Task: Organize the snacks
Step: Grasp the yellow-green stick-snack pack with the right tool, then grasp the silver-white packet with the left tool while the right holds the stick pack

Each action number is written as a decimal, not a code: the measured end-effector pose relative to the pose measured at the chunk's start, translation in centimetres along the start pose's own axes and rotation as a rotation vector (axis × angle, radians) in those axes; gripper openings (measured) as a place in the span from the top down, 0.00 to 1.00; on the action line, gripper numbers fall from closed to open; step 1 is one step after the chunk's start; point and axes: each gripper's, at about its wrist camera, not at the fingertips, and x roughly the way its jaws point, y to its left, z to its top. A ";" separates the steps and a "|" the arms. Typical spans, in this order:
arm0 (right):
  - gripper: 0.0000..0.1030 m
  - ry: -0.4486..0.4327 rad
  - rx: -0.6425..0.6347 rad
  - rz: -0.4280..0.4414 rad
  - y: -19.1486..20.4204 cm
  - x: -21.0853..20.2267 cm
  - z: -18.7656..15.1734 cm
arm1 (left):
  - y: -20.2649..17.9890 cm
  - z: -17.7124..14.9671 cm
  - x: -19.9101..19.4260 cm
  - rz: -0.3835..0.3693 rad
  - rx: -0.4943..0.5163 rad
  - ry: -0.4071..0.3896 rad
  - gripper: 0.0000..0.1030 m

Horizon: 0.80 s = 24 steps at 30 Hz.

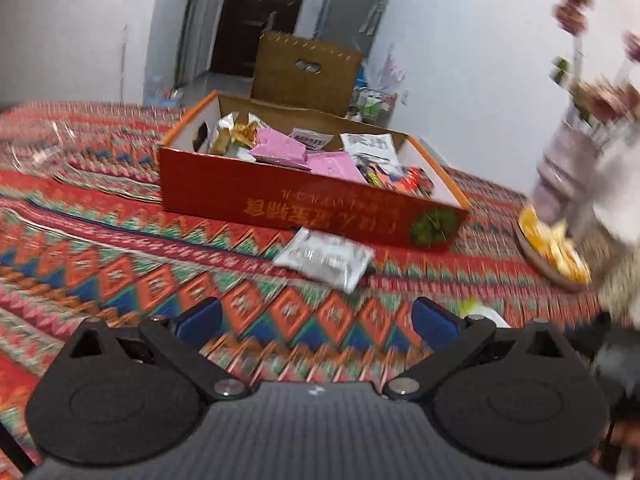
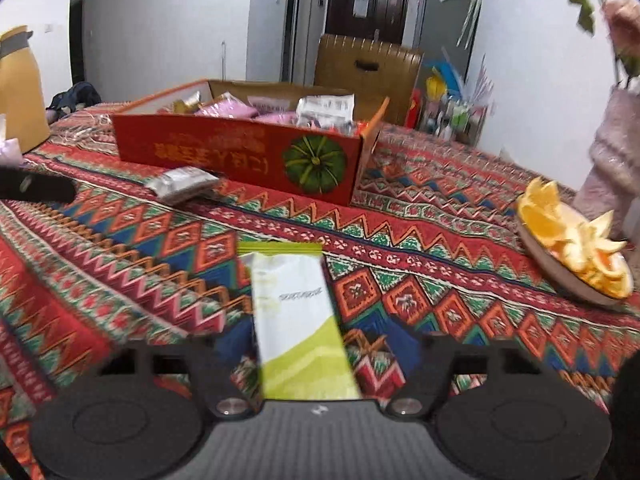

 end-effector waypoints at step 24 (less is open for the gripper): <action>0.32 -0.047 0.097 -0.091 -4.3 -0.1 -1.4 | -8.5 -2.3 6.1 0.153 0.389 0.012 0.84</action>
